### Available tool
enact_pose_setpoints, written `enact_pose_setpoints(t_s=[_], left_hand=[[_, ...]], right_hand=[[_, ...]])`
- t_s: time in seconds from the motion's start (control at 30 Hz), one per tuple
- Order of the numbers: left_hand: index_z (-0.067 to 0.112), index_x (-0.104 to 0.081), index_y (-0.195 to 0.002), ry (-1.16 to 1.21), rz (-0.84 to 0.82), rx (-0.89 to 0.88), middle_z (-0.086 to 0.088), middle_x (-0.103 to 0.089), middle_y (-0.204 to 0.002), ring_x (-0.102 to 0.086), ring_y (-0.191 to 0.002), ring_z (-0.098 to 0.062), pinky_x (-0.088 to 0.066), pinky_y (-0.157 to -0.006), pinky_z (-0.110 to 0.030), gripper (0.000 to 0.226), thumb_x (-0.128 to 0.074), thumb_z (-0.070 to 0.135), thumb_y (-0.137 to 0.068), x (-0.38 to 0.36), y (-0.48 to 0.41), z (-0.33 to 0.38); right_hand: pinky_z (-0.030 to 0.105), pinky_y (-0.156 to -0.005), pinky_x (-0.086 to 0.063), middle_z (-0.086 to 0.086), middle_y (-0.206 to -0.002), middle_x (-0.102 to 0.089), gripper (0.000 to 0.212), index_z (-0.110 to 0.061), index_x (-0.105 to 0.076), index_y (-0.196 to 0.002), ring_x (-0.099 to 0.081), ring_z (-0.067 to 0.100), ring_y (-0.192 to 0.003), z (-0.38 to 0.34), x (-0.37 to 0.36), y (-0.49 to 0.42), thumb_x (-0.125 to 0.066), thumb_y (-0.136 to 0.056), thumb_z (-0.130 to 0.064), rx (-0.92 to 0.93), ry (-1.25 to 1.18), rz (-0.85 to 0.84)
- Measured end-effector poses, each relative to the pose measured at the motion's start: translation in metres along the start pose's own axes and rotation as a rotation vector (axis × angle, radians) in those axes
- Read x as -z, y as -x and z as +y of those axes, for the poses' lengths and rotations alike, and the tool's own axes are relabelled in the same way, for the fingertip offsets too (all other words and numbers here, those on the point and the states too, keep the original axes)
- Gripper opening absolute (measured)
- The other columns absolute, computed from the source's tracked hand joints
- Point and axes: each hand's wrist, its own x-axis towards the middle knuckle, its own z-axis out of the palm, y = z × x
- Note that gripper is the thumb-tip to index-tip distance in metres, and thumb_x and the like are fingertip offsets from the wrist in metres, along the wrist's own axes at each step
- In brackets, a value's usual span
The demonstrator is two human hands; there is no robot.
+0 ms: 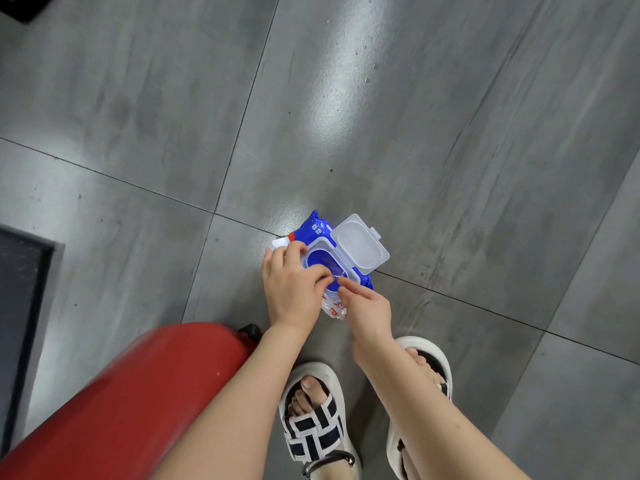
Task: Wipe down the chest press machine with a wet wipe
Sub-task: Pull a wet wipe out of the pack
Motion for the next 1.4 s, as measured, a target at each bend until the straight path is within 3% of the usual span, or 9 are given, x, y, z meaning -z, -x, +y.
enact_pose_setpoints(t_s=[0.13, 0.27, 0.37, 0.47, 0.63, 0.93, 1.07, 1.2, 1.4], left_hand=[[0.015, -0.065, -0.068, 0.188, 0.049, 0.099, -0.007, -0.061, -0.091, -0.055, -0.083, -0.028, -0.043, -0.075, -0.028, 0.012, -0.077, 0.015, -0.073, -0.002, -0.002, 0.005], [0.010, -0.060, -0.076, 0.401, 0.059, 0.305, -0.003, -0.064, -0.078, -0.055, -0.073, -0.021, -0.035, -0.063, -0.028, 0.012, -0.064, 0.017, -0.085, 0.008, -0.013, 0.002], [0.013, -0.061, -0.077, 0.499, 0.042, 0.346, 0.000, -0.065, -0.076, -0.058, -0.071, -0.019, -0.043, -0.064, -0.030, 0.011, -0.066, 0.019, -0.085, 0.011, -0.015, -0.003], [0.013, -0.062, -0.077, 0.589, 0.067, 0.420, 0.002, -0.065, -0.074, -0.060, -0.073, -0.021, -0.048, -0.069, -0.035, 0.010, -0.067, 0.016, -0.083, 0.010, -0.011, -0.003], [0.015, -0.058, -0.072, 0.640, 0.088, 0.487, 0.002, -0.063, -0.075, -0.062, -0.075, -0.021, -0.052, -0.071, -0.036, 0.015, -0.069, 0.011, -0.081, 0.008, -0.011, -0.003], [0.022, -0.055, -0.067, 0.714, 0.119, 0.496, -0.001, -0.065, -0.079, -0.063, -0.078, -0.021, -0.054, -0.073, -0.039, 0.024, -0.070, 0.009, -0.080, 0.004, -0.010, -0.006], [0.022, -0.055, -0.066, 0.752, 0.110, 0.489, 0.001, -0.064, -0.074, -0.060, -0.072, -0.020, -0.053, -0.071, -0.038, 0.019, -0.068, 0.017, -0.077, 0.004, -0.010, -0.006], [0.027, -0.051, -0.063, 0.781, 0.108, 0.488, 0.002, -0.062, -0.071, -0.063, -0.077, -0.025, -0.053, -0.072, -0.040, 0.025, -0.067, 0.015, -0.079, 0.005, -0.011, -0.006], [0.026, -0.050, -0.061, 0.794, 0.115, 0.486, 0.012, -0.057, -0.065, -0.052, -0.063, -0.004, -0.046, -0.066, -0.028, 0.035, -0.066, 0.003, -0.081, 0.006, -0.016, -0.004]], right_hand=[[0.029, -0.078, -0.053, -0.012, -0.080, -0.068, 0.018, -0.025, -0.074, -0.096, -0.065, 0.012, -0.078, 0.006, 0.000, -0.005, -0.064, -0.087, -0.013, 0.156, 0.105, 0.007], [0.043, -0.091, -0.047, -0.015, -0.086, -0.067, 0.012, -0.045, -0.070, -0.083, -0.064, 0.013, -0.089, 0.011, -0.002, -0.018, -0.064, -0.086, -0.036, 0.310, 0.364, 0.112], [0.034, -0.071, -0.038, -0.005, -0.078, -0.062, 0.015, -0.037, -0.074, -0.089, -0.059, 0.020, -0.076, 0.012, -0.004, -0.024, -0.059, -0.088, -0.037, 0.671, 0.822, 0.291], [0.028, -0.058, -0.023, -0.002, -0.056, -0.050, 0.008, -0.029, -0.072, -0.066, -0.045, 0.022, -0.050, 0.009, -0.009, -0.031, -0.068, -0.074, -0.030, 1.054, 1.105, 0.439], [0.027, -0.060, -0.022, -0.004, -0.054, -0.051, 0.019, -0.024, -0.069, -0.065, -0.042, 0.021, -0.050, 0.007, -0.005, -0.042, -0.087, -0.060, -0.019, 1.195, 1.353, 0.427], [0.028, -0.058, -0.038, -0.001, -0.057, -0.053, 0.034, -0.016, -0.058, -0.058, -0.048, 0.021, -0.054, -0.002, -0.018, -0.051, -0.090, -0.044, -0.014, 1.263, 1.407, 0.318], [0.033, -0.064, -0.036, 0.000, -0.068, -0.054, 0.018, -0.014, -0.056, -0.066, -0.050, 0.023, -0.064, 0.001, -0.013, -0.053, -0.073, -0.065, -0.010, 1.178, 1.188, 0.185], [0.031, -0.074, -0.023, -0.005, -0.075, -0.044, 0.022, -0.017, -0.049, -0.070, -0.039, 0.018, -0.078, -0.012, -0.006, -0.047, -0.049, -0.084, -0.001, 0.893, 0.969, -0.057], [0.026, -0.072, -0.045, -0.003, -0.083, -0.054, 0.025, -0.019, -0.054, -0.073, -0.052, 0.015, -0.086, -0.033, 0.011, -0.043, -0.052, -0.092, -0.004, 0.488, 0.540, -0.364]])
